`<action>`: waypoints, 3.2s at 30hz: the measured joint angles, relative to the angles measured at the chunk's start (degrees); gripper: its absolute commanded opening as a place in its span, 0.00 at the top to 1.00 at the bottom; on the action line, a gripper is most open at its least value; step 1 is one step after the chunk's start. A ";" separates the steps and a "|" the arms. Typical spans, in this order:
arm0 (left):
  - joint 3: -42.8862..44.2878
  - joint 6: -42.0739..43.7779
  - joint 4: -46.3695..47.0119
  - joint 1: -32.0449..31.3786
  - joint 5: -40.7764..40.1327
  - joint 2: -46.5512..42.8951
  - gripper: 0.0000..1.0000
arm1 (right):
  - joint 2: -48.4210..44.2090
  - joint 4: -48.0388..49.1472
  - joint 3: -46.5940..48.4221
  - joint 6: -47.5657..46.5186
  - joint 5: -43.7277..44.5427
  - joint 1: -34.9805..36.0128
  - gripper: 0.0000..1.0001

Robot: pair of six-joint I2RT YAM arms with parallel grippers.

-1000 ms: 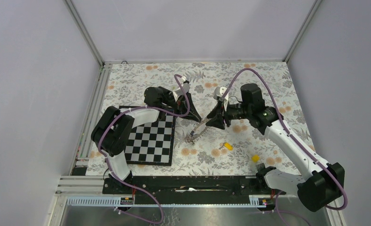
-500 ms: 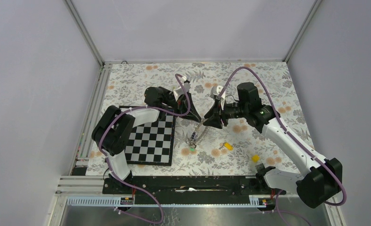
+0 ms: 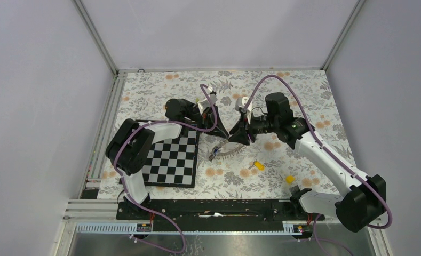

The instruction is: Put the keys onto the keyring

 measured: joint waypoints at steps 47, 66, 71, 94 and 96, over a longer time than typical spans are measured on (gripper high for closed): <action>34.82 -46.99 -0.13 13.51 -4.90 22.53 0.01 | 0.98 -9.14 2.58 -12.13 6.27 -1.68 1.00; 23.15 22.75 -67.34 16.81 -28.20 -6.47 0.01 | 0.66 -10.99 5.44 -12.61 6.99 -1.68 1.00; 19.98 43.58 -82.79 16.11 -28.55 -10.69 0.04 | -0.98 -10.69 4.42 -15.85 6.93 -1.68 1.00; 12.48 90.03 -109.35 -1.36 -22.91 -18.95 0.68 | -1.51 9.31 -4.81 0.66 -4.52 -3.98 1.00; 12.48 89.99 -109.39 -1.55 -22.91 -18.78 0.69 | -1.40 10.34 -5.31 1.81 -4.94 -4.04 1.00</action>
